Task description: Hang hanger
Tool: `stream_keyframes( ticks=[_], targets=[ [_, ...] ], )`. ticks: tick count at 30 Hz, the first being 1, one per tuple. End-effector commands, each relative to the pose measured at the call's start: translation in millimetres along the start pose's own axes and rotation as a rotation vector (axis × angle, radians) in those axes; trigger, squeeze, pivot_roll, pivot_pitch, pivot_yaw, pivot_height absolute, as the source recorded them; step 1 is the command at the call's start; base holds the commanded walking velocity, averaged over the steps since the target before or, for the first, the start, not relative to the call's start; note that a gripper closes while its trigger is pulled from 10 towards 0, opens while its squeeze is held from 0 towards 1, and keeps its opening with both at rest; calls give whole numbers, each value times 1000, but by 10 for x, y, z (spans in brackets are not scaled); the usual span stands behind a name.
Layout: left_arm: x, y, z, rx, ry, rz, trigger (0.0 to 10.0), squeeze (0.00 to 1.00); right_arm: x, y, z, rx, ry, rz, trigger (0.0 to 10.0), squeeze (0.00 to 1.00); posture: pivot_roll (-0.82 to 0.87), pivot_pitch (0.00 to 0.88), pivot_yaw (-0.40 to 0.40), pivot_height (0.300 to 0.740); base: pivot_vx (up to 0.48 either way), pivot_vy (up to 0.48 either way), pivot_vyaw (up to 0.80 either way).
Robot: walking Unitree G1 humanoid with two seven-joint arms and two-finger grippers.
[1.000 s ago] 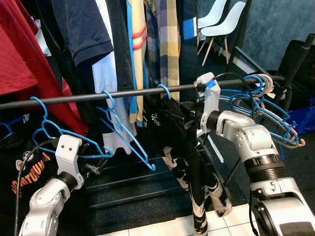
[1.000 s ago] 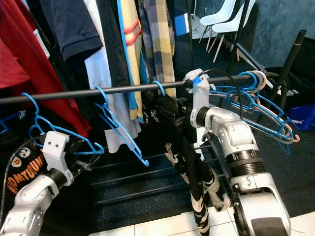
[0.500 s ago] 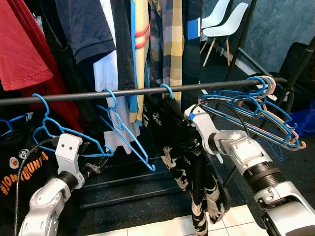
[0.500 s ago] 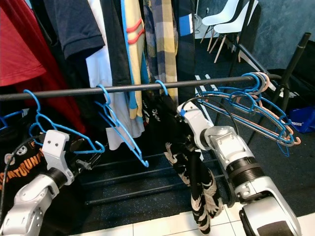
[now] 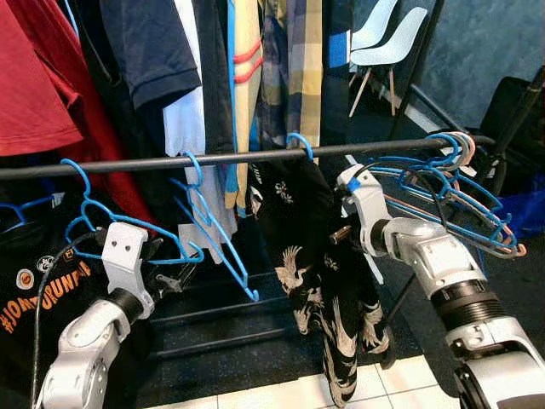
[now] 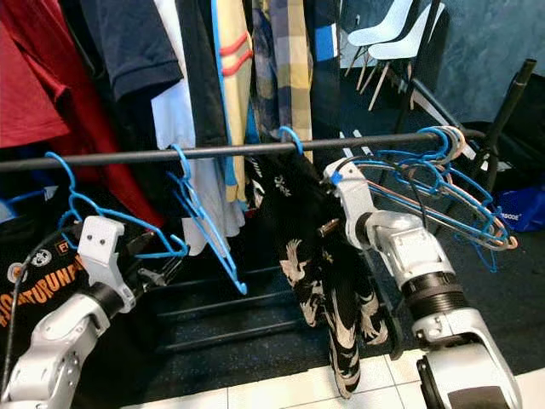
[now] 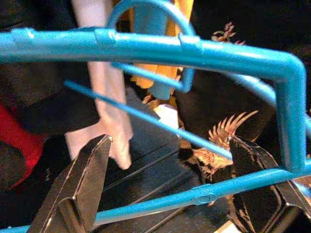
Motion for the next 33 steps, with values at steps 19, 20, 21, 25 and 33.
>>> stream_keyframes(
  ticks=[19,20,21,25,33],
  targets=[
    [7,-236,-119,-13,113,-154,10000,0,-511,55,151,-57,-193,153,0,0,-20,0,-27,740,0,0,0],
    [-4,-249,-110,-14,118,-170,10000,0,-543,85,128,-65,-190,170,0,0,-18,0,-24,740,0,0,0],
    [-4,-249,-110,-14,118,-170,10000,0,-543,85,128,-65,-190,170,0,0,-18,0,-24,740,0,0,0],
    [-42,-256,-88,-15,131,-194,10000,0,-649,126,131,-80,-210,205,0,0,-18,0,-20,740,0,0,0],
    [-122,-299,-82,-30,161,-253,10000,0,-861,283,89,-120,-209,318,0,0,-18,0,-21,740,-277,0,0]
  ],
)
Point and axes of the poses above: a point about 5 cm out from each wrist's last joint towards the gripper, its own x axis pointing out of the wrist towards the gripper, its own z axis along the axis of the wrist's last joint, y = z × x, the point moved 5 cm from there along x, pointing out of the wrist towards the gripper, and after that the axes turned 8 degrees about -x, right-handed, at the moved point
